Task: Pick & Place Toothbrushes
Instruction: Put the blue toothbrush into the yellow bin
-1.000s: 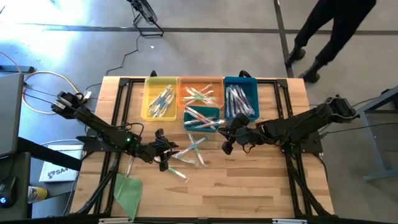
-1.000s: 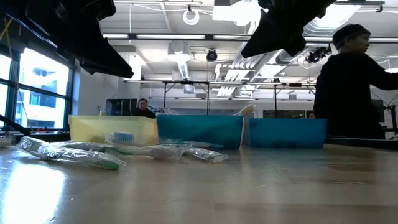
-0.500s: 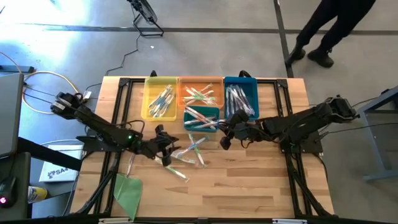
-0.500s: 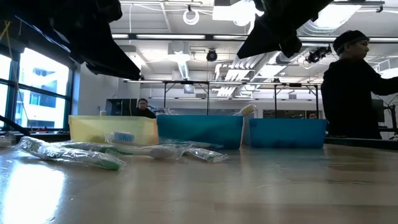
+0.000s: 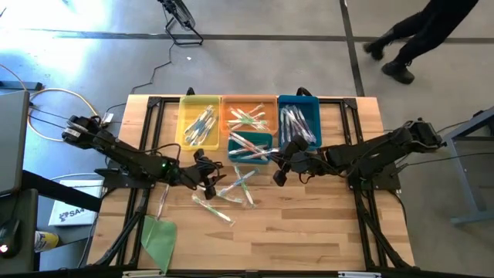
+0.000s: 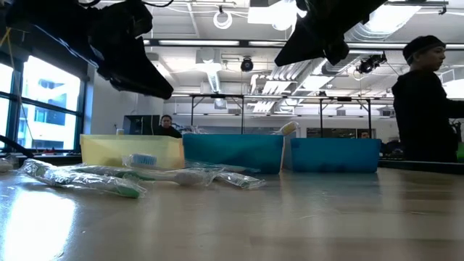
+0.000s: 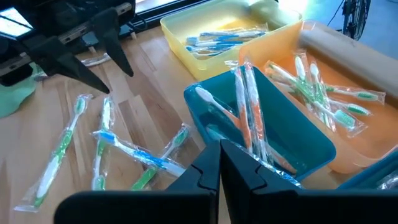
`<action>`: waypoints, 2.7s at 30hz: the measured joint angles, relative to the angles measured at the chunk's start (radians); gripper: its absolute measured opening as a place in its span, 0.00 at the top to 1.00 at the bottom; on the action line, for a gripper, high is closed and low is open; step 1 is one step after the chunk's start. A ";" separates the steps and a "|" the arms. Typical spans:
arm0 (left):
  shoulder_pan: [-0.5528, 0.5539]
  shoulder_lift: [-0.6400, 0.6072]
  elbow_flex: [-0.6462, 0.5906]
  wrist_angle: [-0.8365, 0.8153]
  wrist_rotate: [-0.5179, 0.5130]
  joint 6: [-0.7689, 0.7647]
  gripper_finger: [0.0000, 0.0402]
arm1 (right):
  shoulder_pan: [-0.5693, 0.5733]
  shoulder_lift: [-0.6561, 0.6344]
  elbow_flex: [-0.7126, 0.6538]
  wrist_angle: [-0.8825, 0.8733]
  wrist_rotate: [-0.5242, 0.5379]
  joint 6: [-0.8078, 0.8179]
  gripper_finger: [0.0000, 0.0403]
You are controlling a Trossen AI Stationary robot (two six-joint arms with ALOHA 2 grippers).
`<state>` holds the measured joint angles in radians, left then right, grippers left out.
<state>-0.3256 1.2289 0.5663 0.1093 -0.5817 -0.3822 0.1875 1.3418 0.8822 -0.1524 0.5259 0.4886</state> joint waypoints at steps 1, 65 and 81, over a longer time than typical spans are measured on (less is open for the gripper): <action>0.000 0.000 0.000 0.004 0.004 0.001 0.60 | 0.000 0.000 0.000 0.000 0.000 -0.010 0.99; 0.104 0.492 0.272 -0.203 0.323 -0.034 0.61 | -0.005 0.000 0.000 -0.055 -0.001 -0.067 0.99; 0.103 0.496 0.271 -0.174 0.349 -0.040 0.77 | -0.005 0.000 0.000 -0.061 -0.001 -0.063 0.99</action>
<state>-0.2221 1.7248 0.8375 -0.0643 -0.2325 -0.4227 0.1829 1.3418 0.8825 -0.2131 0.5247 0.4252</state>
